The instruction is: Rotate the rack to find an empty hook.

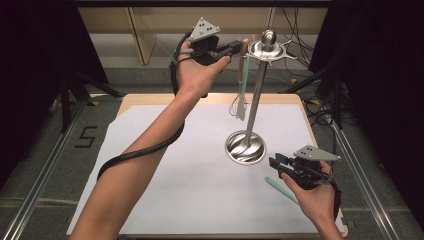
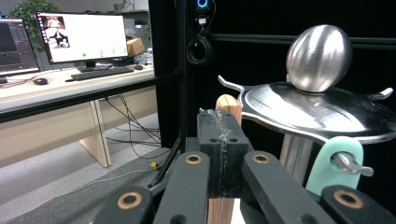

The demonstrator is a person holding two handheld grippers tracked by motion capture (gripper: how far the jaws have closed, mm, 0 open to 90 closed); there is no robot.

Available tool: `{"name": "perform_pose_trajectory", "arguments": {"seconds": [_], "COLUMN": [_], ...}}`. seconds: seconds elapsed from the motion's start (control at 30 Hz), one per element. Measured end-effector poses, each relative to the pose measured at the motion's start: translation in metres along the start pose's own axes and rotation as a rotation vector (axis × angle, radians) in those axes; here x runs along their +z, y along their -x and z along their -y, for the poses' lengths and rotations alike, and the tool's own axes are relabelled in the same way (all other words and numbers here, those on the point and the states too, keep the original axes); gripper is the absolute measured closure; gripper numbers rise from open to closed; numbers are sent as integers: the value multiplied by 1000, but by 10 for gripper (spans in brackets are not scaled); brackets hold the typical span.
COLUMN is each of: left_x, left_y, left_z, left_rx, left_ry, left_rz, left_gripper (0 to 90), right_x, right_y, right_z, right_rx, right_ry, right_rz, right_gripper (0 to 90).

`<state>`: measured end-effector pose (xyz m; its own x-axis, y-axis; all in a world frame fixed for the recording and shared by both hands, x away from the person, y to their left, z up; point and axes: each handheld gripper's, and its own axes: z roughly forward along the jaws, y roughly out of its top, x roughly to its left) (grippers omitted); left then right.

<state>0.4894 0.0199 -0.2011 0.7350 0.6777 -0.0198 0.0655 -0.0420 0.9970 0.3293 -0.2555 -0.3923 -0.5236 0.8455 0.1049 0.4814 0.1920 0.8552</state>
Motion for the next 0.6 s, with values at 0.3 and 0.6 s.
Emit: {"name": "perform_pose_trajectory", "arguments": {"seconds": [0.3, 0.6], "left_x": [0, -29], "left_y": [0, -2], "left_z": [1, 22], "left_rx": [3, -15], "left_ry": [-2, 12], "left_rz": [-3, 8], "left_gripper": [891, 806], "right_x": [0, -2], "right_y": [1, 3], "right_z": [0, 1], "right_rx": [-1, -14], "right_ry": [1, -2], "right_rz": [3, 18], "right_gripper": [684, 664]}}
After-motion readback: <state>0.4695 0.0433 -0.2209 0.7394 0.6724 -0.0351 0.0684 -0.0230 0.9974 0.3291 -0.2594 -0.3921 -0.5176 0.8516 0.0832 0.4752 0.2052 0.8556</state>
